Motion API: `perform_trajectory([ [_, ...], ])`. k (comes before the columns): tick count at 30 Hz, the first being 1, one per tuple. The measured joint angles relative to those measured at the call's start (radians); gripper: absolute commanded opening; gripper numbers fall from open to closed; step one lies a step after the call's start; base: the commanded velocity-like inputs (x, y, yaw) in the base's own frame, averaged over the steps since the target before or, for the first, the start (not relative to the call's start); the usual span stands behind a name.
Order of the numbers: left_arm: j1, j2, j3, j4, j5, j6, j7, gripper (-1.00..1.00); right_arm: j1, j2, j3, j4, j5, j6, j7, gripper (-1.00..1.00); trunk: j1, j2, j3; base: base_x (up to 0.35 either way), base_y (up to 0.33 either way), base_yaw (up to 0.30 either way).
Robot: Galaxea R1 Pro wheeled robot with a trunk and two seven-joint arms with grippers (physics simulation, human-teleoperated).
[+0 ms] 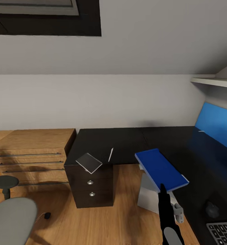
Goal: In the bedroom, organize the workspace by keeping the computer under the desk, ensuring the monitor is on the desk, placing the keyboard on the desk next to the monitor, placing the mouse on the desk next to the keyboard, moving the folder from the swivel chair onto the desk next to the mouse, stacking the notebook on top of the folder with the pen on top of the notebook, and positioning the swivel chair next to the desk.
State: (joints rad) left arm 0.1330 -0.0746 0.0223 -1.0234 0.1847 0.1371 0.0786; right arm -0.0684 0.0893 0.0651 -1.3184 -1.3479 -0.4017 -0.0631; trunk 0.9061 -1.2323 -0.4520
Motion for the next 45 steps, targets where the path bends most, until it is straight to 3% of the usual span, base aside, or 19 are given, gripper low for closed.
perform_trajectory([
  [20, 0.000, 0.000, 0.000, 0.000, 0.000, -0.002, 0.000, 1.00, -0.008, -0.002, -0.001, 0.022, 0.000, -0.007, -0.013, -1.00, 0.000, 0.000, -0.026, 0.000, 0.000, -0.150],
  [37, 0.000, 0.000, 0.000, 0.000, 0.000, -0.002, 0.000, 1.00, -0.008, 0.001, 0.005, 0.012, -0.003, -0.007, 0.006, -1.00, 0.000, 0.000, -0.029, 0.007, 0.000, -0.009],
  [45, 0.000, 0.000, 0.000, 0.000, 0.000, -0.002, -0.001, 1.00, -0.008, -0.006, 0.001, 0.017, 0.004, -0.007, -0.001, -1.00, 0.000, 0.000, -0.029, 0.245, 0.000, 0.000],
])
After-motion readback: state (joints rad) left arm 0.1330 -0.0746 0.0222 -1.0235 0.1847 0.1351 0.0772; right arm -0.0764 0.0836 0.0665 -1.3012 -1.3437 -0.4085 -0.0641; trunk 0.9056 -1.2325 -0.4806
